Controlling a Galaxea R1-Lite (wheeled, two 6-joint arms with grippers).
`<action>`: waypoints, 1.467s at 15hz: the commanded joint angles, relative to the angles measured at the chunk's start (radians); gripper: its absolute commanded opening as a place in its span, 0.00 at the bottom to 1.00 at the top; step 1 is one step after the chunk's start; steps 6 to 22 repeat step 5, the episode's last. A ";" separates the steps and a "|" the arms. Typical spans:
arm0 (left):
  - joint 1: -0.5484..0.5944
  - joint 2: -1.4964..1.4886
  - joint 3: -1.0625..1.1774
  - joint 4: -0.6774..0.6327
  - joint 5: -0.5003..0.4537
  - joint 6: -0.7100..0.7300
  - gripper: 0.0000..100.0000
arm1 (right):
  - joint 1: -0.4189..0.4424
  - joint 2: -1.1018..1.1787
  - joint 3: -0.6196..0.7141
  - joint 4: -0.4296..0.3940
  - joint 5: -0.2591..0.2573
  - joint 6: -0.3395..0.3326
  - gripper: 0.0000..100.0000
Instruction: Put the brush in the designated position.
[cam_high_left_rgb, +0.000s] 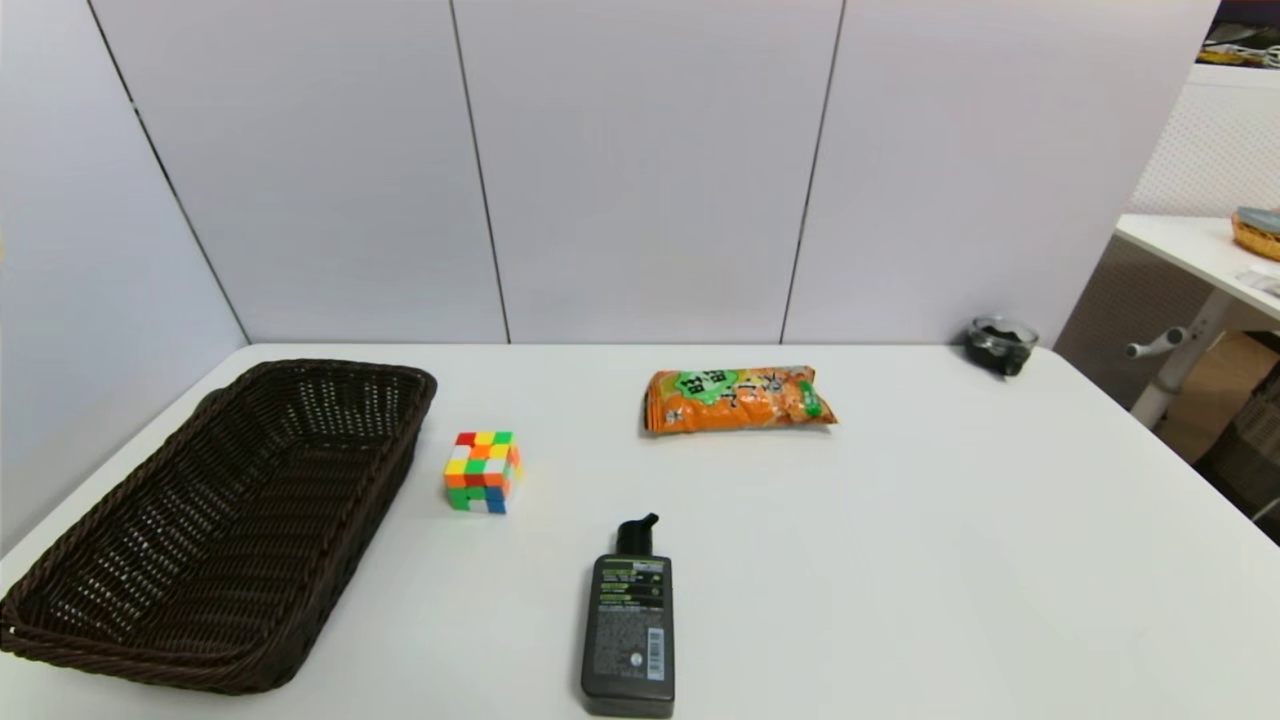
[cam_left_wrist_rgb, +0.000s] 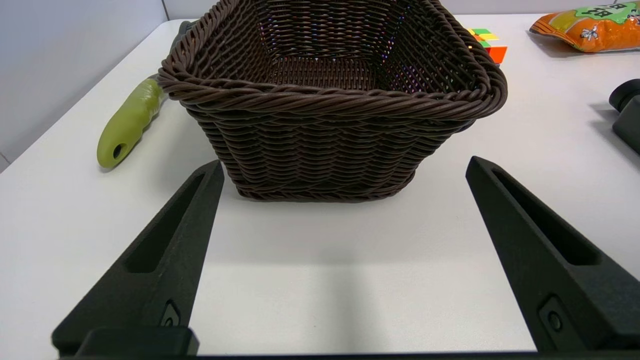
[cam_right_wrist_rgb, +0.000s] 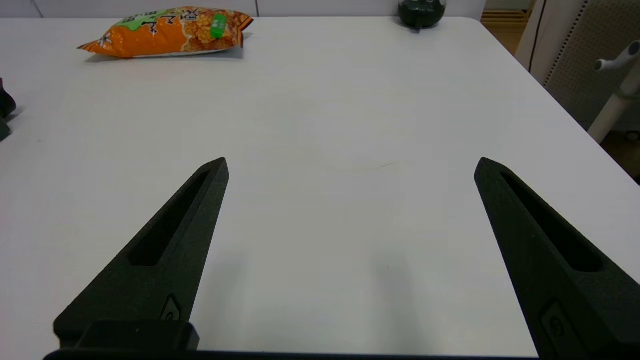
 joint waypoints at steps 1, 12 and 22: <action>0.000 0.002 0.000 0.000 0.000 0.000 1.00 | 0.000 0.001 0.002 0.001 0.000 -0.004 1.00; 0.000 0.002 0.000 0.000 0.000 0.000 1.00 | 0.000 0.001 0.002 0.001 0.001 -0.005 1.00; 0.000 0.002 0.000 0.000 0.000 0.000 1.00 | 0.000 0.001 0.002 0.001 0.001 -0.005 1.00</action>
